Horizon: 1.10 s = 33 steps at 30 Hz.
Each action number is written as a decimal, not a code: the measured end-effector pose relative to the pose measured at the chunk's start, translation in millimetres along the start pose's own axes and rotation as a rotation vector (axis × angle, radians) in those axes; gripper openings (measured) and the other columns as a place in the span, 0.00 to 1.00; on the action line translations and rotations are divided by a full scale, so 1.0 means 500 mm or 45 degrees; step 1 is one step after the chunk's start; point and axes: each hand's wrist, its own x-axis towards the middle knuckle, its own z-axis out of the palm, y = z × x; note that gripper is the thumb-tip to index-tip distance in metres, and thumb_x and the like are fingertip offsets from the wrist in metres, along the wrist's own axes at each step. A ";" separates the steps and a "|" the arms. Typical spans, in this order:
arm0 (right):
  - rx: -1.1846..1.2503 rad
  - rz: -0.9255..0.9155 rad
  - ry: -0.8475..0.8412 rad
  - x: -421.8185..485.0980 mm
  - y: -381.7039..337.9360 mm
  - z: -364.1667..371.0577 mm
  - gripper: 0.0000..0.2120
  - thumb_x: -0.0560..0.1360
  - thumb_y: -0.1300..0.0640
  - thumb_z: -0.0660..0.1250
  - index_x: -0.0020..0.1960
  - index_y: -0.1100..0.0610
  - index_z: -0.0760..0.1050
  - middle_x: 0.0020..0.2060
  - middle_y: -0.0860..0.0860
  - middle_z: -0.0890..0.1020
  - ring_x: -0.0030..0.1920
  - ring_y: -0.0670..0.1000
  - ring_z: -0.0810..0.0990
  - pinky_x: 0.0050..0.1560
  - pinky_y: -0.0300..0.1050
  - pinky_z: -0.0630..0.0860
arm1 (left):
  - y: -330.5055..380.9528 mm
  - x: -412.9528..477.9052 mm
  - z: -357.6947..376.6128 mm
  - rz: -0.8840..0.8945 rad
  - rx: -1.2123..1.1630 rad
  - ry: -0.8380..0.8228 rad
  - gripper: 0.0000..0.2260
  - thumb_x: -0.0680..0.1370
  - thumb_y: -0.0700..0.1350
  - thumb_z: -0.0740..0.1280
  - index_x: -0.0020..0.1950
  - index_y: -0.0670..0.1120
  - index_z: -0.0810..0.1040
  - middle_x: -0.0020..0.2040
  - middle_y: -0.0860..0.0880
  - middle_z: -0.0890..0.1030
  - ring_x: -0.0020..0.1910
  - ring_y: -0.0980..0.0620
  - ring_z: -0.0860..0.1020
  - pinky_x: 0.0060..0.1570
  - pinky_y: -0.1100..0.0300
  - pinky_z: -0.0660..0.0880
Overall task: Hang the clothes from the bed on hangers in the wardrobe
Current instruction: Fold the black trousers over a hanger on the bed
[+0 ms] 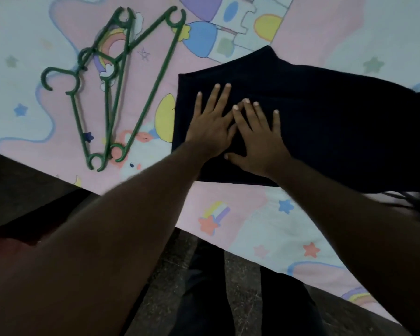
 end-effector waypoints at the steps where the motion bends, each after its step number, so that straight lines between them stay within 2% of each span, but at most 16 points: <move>1: -0.011 0.025 -0.085 0.014 -0.009 -0.007 0.50 0.71 0.34 0.66 0.80 0.48 0.41 0.80 0.53 0.43 0.79 0.57 0.41 0.72 0.71 0.40 | -0.022 -0.006 0.003 -0.036 -0.010 0.010 0.26 0.81 0.59 0.45 0.79 0.55 0.53 0.80 0.44 0.50 0.79 0.43 0.47 0.74 0.38 0.45; 5: -0.122 0.161 -0.341 0.057 -0.054 -0.039 0.59 0.66 0.31 0.71 0.78 0.42 0.32 0.78 0.55 0.36 0.77 0.63 0.36 0.68 0.78 0.44 | -0.128 -0.076 -0.002 -0.434 -0.121 0.016 0.27 0.82 0.60 0.48 0.80 0.54 0.51 0.80 0.45 0.50 0.79 0.44 0.49 0.73 0.39 0.43; 7: -0.168 0.210 -0.445 0.071 -0.082 -0.051 0.62 0.64 0.31 0.73 0.77 0.42 0.29 0.77 0.59 0.35 0.76 0.67 0.36 0.67 0.80 0.47 | -0.173 -0.115 -0.013 -0.501 -0.091 0.000 0.25 0.83 0.56 0.50 0.80 0.50 0.52 0.79 0.43 0.54 0.78 0.44 0.52 0.73 0.38 0.43; 9: -0.216 0.263 -0.523 0.084 -0.109 -0.057 0.66 0.62 0.31 0.75 0.76 0.44 0.27 0.76 0.63 0.34 0.75 0.71 0.37 0.66 0.80 0.49 | -0.205 -0.149 -0.030 -0.464 -0.050 0.026 0.23 0.82 0.47 0.56 0.78 0.45 0.59 0.77 0.40 0.59 0.77 0.42 0.56 0.74 0.37 0.49; 11: -0.249 0.329 -0.565 0.095 -0.128 -0.060 0.68 0.61 0.32 0.76 0.76 0.45 0.26 0.75 0.66 0.34 0.74 0.73 0.37 0.66 0.80 0.50 | -0.231 -0.169 -0.045 -0.522 -0.084 0.109 0.24 0.79 0.41 0.62 0.75 0.42 0.64 0.75 0.39 0.64 0.74 0.39 0.62 0.72 0.41 0.59; 13: -0.263 0.373 -0.574 0.101 -0.145 -0.059 0.69 0.61 0.33 0.77 0.76 0.47 0.25 0.74 0.67 0.33 0.74 0.74 0.37 0.66 0.80 0.51 | -0.249 -0.183 -0.057 -0.648 -0.237 0.111 0.25 0.79 0.40 0.63 0.75 0.41 0.63 0.71 0.40 0.68 0.70 0.40 0.66 0.67 0.46 0.66; 16: -0.267 0.406 -0.566 0.101 -0.153 -0.057 0.69 0.62 0.34 0.77 0.76 0.47 0.25 0.74 0.67 0.33 0.74 0.74 0.37 0.67 0.79 0.53 | -0.270 -0.186 -0.067 -0.733 -0.327 0.081 0.21 0.80 0.39 0.61 0.73 0.42 0.66 0.64 0.42 0.73 0.63 0.42 0.71 0.55 0.51 0.70; 18: -0.270 0.411 -0.567 0.098 -0.155 -0.058 0.68 0.62 0.34 0.77 0.76 0.46 0.25 0.75 0.67 0.33 0.74 0.73 0.37 0.67 0.79 0.53 | -0.275 -0.181 -0.077 -0.752 -0.278 0.042 0.17 0.78 0.37 0.61 0.67 0.41 0.72 0.58 0.42 0.75 0.58 0.42 0.73 0.46 0.54 0.68; 20: -0.270 0.411 -0.568 0.098 -0.157 -0.060 0.68 0.62 0.34 0.77 0.76 0.46 0.25 0.75 0.67 0.33 0.74 0.73 0.37 0.67 0.79 0.54 | -0.276 -0.174 -0.086 -0.802 -0.329 0.016 0.12 0.76 0.37 0.62 0.59 0.40 0.75 0.54 0.42 0.76 0.53 0.42 0.75 0.42 0.55 0.67; 22: -0.266 0.408 -0.574 0.098 -0.162 -0.064 0.68 0.62 0.34 0.77 0.76 0.46 0.25 0.75 0.66 0.33 0.74 0.73 0.36 0.67 0.79 0.54 | -0.279 -0.173 -0.090 -0.831 -0.379 0.109 0.11 0.77 0.38 0.62 0.57 0.40 0.77 0.53 0.42 0.76 0.52 0.42 0.75 0.45 0.53 0.71; 25: -0.267 0.412 -0.578 0.098 -0.165 -0.066 0.68 0.62 0.34 0.77 0.75 0.46 0.24 0.75 0.66 0.32 0.74 0.73 0.36 0.67 0.79 0.54 | -0.300 -0.186 -0.093 -0.957 -0.305 0.264 0.14 0.78 0.41 0.62 0.63 0.42 0.74 0.58 0.43 0.74 0.57 0.43 0.72 0.53 0.51 0.70; 27: -0.269 0.419 -0.574 0.097 -0.165 -0.066 0.68 0.62 0.34 0.77 0.75 0.45 0.24 0.75 0.66 0.33 0.74 0.73 0.36 0.67 0.79 0.54 | -0.325 -0.199 -0.090 -1.080 -0.323 0.207 0.13 0.78 0.42 0.62 0.63 0.41 0.73 0.58 0.43 0.74 0.57 0.43 0.72 0.52 0.51 0.70; 30: -0.281 0.417 -0.565 0.099 -0.168 -0.064 0.68 0.61 0.34 0.77 0.76 0.46 0.25 0.75 0.66 0.33 0.74 0.73 0.37 0.67 0.79 0.54 | -0.358 -0.207 -0.081 -1.112 -0.299 0.014 0.09 0.79 0.42 0.61 0.55 0.41 0.78 0.52 0.43 0.77 0.54 0.42 0.76 0.48 0.51 0.74; 33: -0.281 0.418 -0.558 0.099 -0.169 -0.064 0.68 0.61 0.34 0.77 0.76 0.46 0.25 0.75 0.66 0.34 0.74 0.73 0.37 0.67 0.79 0.54 | -0.369 -0.208 -0.095 -1.158 -0.368 0.013 0.08 0.79 0.46 0.64 0.51 0.42 0.79 0.50 0.44 0.80 0.52 0.42 0.78 0.48 0.53 0.72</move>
